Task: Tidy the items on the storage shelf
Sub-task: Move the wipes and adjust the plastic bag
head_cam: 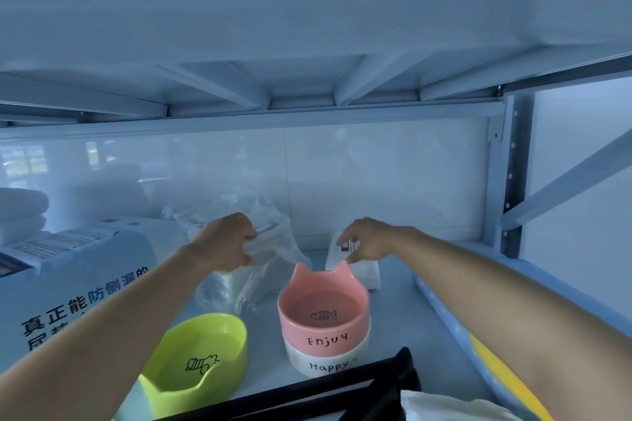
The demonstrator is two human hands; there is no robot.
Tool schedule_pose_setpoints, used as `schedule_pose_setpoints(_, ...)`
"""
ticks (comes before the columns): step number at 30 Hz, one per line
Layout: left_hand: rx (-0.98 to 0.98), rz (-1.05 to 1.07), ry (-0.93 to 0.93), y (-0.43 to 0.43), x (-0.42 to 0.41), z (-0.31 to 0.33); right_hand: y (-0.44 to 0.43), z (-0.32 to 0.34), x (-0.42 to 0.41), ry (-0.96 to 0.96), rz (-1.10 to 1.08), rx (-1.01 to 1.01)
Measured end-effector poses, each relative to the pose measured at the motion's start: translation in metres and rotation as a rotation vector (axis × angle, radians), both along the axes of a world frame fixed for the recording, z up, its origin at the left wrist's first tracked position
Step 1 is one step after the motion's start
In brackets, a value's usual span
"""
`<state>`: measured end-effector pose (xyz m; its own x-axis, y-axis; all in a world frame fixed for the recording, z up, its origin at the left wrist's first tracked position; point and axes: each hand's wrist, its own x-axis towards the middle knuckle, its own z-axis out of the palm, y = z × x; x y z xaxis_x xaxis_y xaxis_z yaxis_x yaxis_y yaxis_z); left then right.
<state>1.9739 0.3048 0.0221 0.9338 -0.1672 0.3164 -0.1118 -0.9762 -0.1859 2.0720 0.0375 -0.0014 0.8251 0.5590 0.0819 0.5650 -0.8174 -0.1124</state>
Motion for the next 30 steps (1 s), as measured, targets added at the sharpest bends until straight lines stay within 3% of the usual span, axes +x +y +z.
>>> schedule_pose_setpoints(3,-0.017,-0.040,-0.002,0.002,0.001,0.001,-0.010,-0.017,0.000,0.043,-0.024,-0.047)
schedule_pose_setpoints(12,-0.136,-0.125,0.012,0.014,-0.006,-0.004,-0.030,-0.022,0.005,-0.078,-0.025,-0.020)
schedule_pose_setpoints(17,-0.151,-0.119,-0.005,0.017,-0.009,-0.008,-0.027,-0.008,0.000,-0.112,-0.003,0.128)
schedule_pose_setpoints(21,-0.097,-0.092,-0.009,0.013,-0.009,-0.008,-0.002,0.011,-0.017,-0.068,0.080,0.318)
schedule_pose_setpoints(27,0.095,0.002,-0.046,0.006,-0.017,-0.009,0.052,0.030,-0.045,-0.072,0.211,0.292)
schedule_pose_setpoints(30,0.032,-0.025,-0.030,0.017,-0.020,-0.011,0.073,0.028,-0.054,-0.109,0.250,0.251)
